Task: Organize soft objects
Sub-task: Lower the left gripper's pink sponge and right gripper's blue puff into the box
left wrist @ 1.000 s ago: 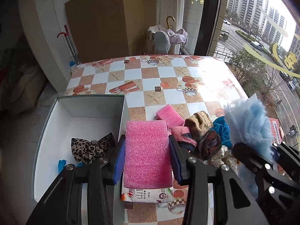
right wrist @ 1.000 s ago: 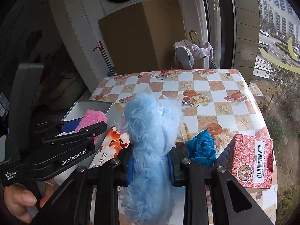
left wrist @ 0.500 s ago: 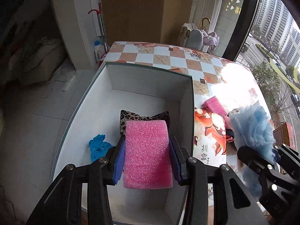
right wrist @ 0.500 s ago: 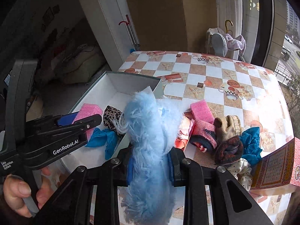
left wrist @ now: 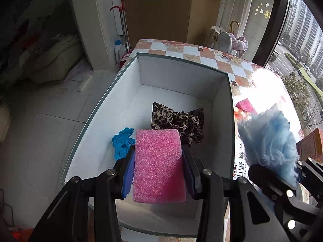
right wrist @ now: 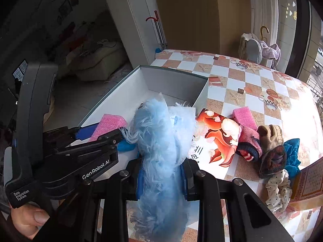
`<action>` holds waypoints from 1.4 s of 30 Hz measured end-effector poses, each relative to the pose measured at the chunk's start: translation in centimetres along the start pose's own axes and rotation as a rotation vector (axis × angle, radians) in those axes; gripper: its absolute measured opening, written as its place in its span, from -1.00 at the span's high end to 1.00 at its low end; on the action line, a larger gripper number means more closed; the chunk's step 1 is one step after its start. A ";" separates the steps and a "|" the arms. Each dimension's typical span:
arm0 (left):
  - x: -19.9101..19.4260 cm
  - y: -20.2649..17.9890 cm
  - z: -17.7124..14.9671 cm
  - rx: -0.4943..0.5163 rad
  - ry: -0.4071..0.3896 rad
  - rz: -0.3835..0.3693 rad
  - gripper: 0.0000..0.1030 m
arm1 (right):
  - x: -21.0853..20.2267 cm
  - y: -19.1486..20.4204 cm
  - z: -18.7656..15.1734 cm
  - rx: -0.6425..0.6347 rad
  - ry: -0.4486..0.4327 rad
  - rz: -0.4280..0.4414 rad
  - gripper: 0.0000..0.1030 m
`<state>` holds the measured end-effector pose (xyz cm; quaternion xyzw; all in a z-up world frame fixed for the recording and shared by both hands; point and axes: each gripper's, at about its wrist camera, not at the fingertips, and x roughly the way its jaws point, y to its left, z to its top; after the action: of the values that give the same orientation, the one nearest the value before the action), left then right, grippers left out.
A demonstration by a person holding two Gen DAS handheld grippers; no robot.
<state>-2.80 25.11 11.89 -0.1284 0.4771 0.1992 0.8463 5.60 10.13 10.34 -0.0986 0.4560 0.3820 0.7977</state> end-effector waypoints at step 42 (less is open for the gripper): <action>-0.1 4.2 -1.5 -0.073 0.009 -0.013 0.11 | 2.2 3.9 1.2 -0.084 0.010 0.027 0.42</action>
<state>-5.89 28.16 11.07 -0.1633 0.4725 0.2105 0.8401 4.32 14.53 9.98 -0.1276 0.4448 0.4112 0.7854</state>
